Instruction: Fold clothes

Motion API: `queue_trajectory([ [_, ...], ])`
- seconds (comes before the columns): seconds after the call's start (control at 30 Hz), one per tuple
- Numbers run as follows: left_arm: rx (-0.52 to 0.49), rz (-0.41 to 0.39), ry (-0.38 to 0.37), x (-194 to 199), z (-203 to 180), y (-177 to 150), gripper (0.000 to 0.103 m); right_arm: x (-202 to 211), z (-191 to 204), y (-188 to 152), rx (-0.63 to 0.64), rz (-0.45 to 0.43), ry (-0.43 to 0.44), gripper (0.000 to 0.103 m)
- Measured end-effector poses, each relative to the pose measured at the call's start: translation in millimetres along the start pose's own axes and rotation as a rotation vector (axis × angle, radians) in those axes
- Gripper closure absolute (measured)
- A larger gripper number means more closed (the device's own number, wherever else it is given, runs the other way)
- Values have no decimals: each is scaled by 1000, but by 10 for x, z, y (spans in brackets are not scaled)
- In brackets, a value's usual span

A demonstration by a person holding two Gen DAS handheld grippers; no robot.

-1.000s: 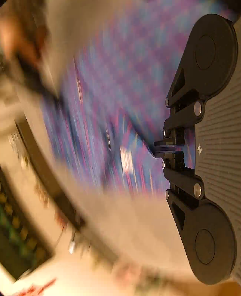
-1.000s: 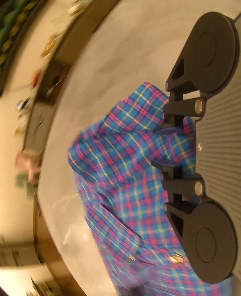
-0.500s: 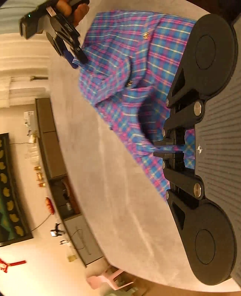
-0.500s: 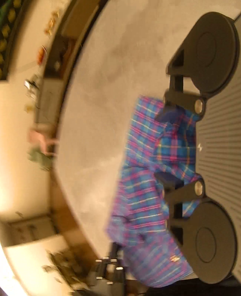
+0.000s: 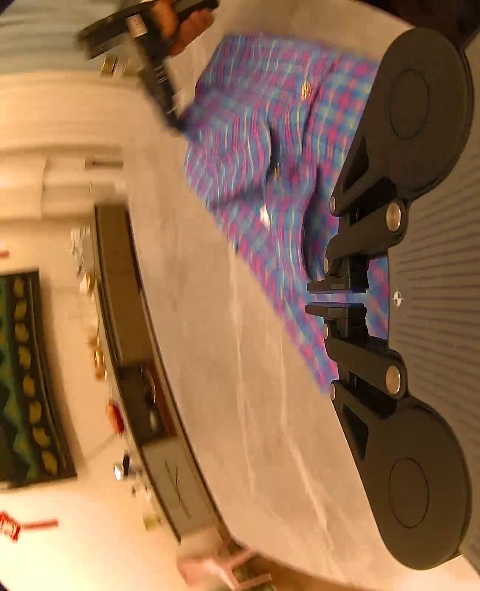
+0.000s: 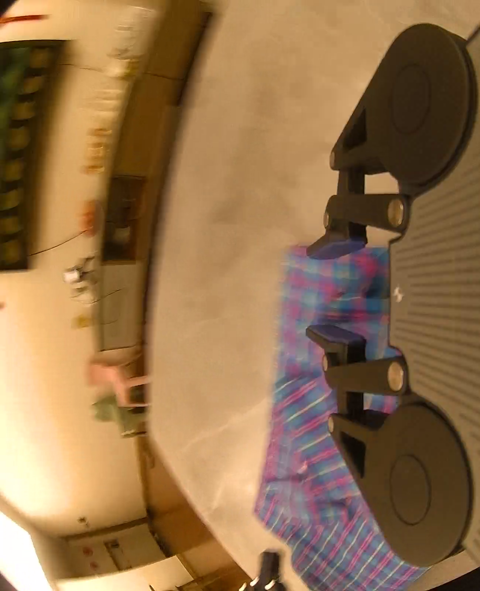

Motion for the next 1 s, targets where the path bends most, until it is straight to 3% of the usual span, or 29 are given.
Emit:
queue_trajectory([
  [0.03, -18, 17, -23, -53, -83, -20, 99, 42, 127, 23, 25, -11, 28, 64],
  [0.1, -46, 53, -14, -209, -111, -90, 99, -52, 337, -132, 79, 48, 86, 67],
  [0.13, -58, 70, -2, -293, -106, -128, 99, -140, 364, -278, 109, 91, 79, 73],
  [0.17, -62, 75, 6, -346, -81, -132, 99, -230, 285, -415, 116, 139, 38, 89],
  [0.2, -54, 74, 21, -369, -25, -109, 99, -317, 202, -551, 122, 187, -3, 94],
  [0.3, 8, 70, 60, -421, 199, -67, 99, -406, 39, -582, 42, 182, -22, 97],
  [0.43, 136, 62, -2, -460, 376, -71, 99, -579, 65, -631, 61, 182, -57, 97],
  [0.7, 200, 83, 25, -588, 531, -127, 98, -563, -60, -617, -18, 200, -91, 103],
  [0.8, 206, 9, 1, -473, 527, 26, 98, -385, 97, -337, -7, 91, -65, 85],
  [0.87, 213, -23, -45, -467, 473, 138, 98, -402, 319, -108, 25, 34, -3, 60],
  [1.0, 161, 26, -53, -719, 335, 138, 98, -989, 800, 72, 124, 130, 120, 42],
])
Point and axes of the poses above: each gripper's, at about its wrist camera, not at the fingertips, and x roughly against the way its jaws point, z to its left, y to its top, the point moved 10 cm from there along -x, roughly the way its jaws point, and after that the axes turned 2 degrees about -z, right-handed, at the moved point
